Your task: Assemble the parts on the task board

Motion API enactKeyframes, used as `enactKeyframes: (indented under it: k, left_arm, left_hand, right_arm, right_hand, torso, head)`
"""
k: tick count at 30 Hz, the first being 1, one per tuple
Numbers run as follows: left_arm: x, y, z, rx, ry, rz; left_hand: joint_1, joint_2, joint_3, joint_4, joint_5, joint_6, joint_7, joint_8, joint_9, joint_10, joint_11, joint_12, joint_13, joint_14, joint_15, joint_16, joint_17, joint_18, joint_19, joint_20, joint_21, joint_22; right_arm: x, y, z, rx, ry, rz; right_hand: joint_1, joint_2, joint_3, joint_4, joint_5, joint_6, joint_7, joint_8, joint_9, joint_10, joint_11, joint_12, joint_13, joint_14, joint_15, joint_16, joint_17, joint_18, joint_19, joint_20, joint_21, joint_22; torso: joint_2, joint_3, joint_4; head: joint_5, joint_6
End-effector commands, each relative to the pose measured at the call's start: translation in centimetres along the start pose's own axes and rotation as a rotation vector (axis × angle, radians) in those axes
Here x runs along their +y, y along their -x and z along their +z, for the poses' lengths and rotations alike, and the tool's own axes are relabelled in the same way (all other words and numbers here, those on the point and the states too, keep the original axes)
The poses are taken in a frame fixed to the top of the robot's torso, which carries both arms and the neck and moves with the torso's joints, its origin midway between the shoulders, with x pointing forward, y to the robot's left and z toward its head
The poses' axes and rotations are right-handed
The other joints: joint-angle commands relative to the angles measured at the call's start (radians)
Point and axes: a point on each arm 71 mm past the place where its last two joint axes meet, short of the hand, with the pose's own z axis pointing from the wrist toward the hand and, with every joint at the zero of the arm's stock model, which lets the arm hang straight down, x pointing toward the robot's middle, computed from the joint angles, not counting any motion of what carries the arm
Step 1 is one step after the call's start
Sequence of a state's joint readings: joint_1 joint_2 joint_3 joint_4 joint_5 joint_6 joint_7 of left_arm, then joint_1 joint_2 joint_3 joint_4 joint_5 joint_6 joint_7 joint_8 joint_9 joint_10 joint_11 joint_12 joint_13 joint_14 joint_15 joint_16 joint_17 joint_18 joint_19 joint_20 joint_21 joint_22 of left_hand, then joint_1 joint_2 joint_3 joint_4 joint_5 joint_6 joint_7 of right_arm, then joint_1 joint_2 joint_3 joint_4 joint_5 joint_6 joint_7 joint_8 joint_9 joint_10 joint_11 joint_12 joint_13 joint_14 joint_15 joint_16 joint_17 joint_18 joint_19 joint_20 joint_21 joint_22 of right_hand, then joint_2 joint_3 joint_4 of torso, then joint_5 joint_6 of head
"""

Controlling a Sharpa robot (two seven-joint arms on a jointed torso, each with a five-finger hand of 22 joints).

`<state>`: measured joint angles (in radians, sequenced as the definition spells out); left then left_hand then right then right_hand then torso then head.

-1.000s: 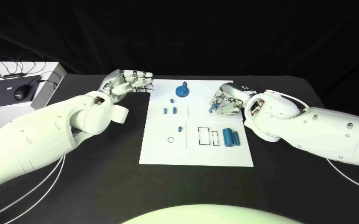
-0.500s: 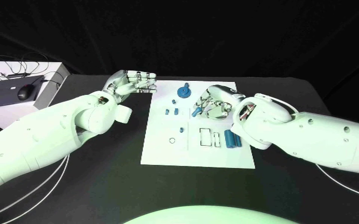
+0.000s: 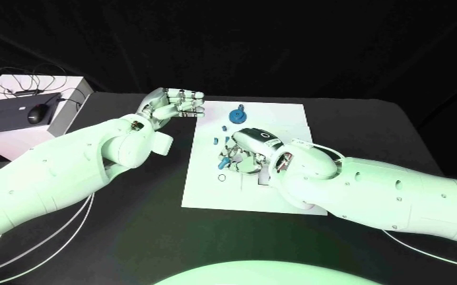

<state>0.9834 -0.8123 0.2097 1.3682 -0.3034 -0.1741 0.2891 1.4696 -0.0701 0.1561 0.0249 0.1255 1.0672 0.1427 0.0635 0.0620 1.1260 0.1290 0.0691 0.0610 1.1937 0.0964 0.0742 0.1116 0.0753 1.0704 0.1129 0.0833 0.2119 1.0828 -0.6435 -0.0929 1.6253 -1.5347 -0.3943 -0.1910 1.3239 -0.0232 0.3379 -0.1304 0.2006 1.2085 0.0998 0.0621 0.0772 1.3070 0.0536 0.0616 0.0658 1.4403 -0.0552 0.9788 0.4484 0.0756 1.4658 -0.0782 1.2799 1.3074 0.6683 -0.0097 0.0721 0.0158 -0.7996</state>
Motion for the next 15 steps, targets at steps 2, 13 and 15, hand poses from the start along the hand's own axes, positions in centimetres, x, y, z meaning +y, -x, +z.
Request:
enactKeyframes:
  k: [2, 13, 15]
  left_arm:
    - [-0.1, -0.2, 0.0, 0.012, -0.011, -0.011]
    - [-0.1, -0.1, 0.0, 0.011, -0.009, -0.010]
    - [-0.1, -0.1, 0.0, 0.011, -0.009, -0.010]
  left_hand:
    - [-0.001, -0.004, 0.002, -0.005, 0.002, 0.002, 0.005, 0.000, 0.000, -0.004, 0.000, -0.003, -0.001, -0.001, 0.000, 0.001, 0.001, -0.006, 0.001, -0.002, 0.006, -0.001]
    - [-0.002, -0.005, 0.003, -0.004, 0.002, 0.003, 0.004, 0.000, 0.000, -0.004, 0.000, -0.003, -0.001, -0.001, 0.001, 0.001, 0.001, -0.007, 0.000, -0.002, 0.006, -0.002]
    - [-0.002, -0.005, 0.003, -0.004, 0.002, 0.003, 0.004, 0.000, 0.000, -0.004, 0.000, -0.003, -0.001, -0.001, 0.001, 0.001, 0.001, -0.007, 0.000, -0.002, 0.006, -0.002]
  right_arm:
    - [0.5, -0.6, 0.3, 0.017, 0.036, -0.081]
    - [0.9, -1.9, 0.5, 0.083, 0.039, -0.107]
    - [0.9, -2.0, 0.5, 0.094, 0.039, -0.112]
  right_hand:
    - [0.013, 0.022, 0.003, -0.006, 0.002, 0.015, -0.005, 0.006, 0.050, 0.031, -0.027, 0.001, 0.000, -0.003, -0.007, 0.004, -0.002, -0.004, 0.082, -0.005, -0.003, 0.083]
    - [0.012, 0.024, 0.003, -0.009, -0.001, 0.015, -0.005, 0.006, 0.050, 0.030, -0.026, 0.001, 0.000, -0.003, -0.006, 0.005, -0.003, -0.004, 0.082, -0.005, -0.004, 0.083]
    - [0.012, 0.024, 0.003, -0.009, -0.001, 0.015, -0.005, 0.006, 0.050, 0.030, -0.026, 0.001, 0.000, -0.003, -0.006, 0.005, -0.003, -0.004, 0.082, -0.005, -0.004, 0.083]
  torso:
    - [0.000, -0.0006, 0.0000]
    - [0.001, 0.0001, -0.0004]
    - [0.001, -0.0001, -0.0009]
  head:
    - [0.006, -0.005]
    - [0.011, -0.013]
    - [0.011, -0.015]
